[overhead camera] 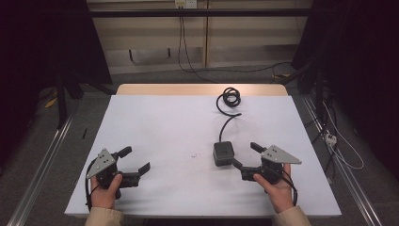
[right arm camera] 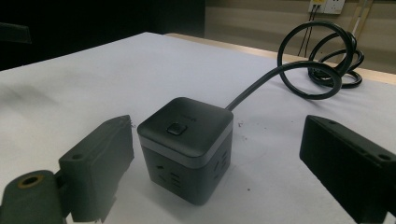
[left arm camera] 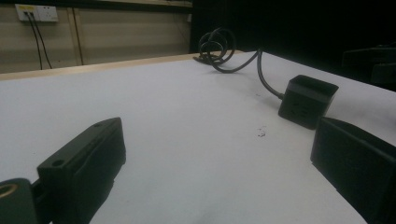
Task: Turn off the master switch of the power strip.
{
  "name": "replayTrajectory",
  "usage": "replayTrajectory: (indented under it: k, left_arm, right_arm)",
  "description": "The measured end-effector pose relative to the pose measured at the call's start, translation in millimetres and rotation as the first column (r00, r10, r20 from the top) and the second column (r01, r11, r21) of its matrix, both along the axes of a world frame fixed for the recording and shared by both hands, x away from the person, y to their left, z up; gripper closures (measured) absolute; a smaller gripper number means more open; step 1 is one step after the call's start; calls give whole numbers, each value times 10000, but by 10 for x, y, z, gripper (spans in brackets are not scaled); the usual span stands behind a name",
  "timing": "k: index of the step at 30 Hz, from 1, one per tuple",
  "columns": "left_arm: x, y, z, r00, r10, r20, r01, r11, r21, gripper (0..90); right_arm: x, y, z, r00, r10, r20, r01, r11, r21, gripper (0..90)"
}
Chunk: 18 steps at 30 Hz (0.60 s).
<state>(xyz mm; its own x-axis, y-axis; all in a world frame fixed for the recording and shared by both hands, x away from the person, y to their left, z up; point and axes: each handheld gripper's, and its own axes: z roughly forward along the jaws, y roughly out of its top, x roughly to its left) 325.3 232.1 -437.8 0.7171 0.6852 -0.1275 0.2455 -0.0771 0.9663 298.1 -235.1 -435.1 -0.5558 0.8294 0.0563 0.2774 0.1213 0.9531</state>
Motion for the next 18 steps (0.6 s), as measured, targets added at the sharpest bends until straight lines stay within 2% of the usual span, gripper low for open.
replayTrajectory:
  k: [18]
  left_arm:
    - [1,1,-3,10000,35,-30,-35,10000,52,28]
  right_arm:
    - [63,82,16,9999,109,1,-109,9999,-11,104]
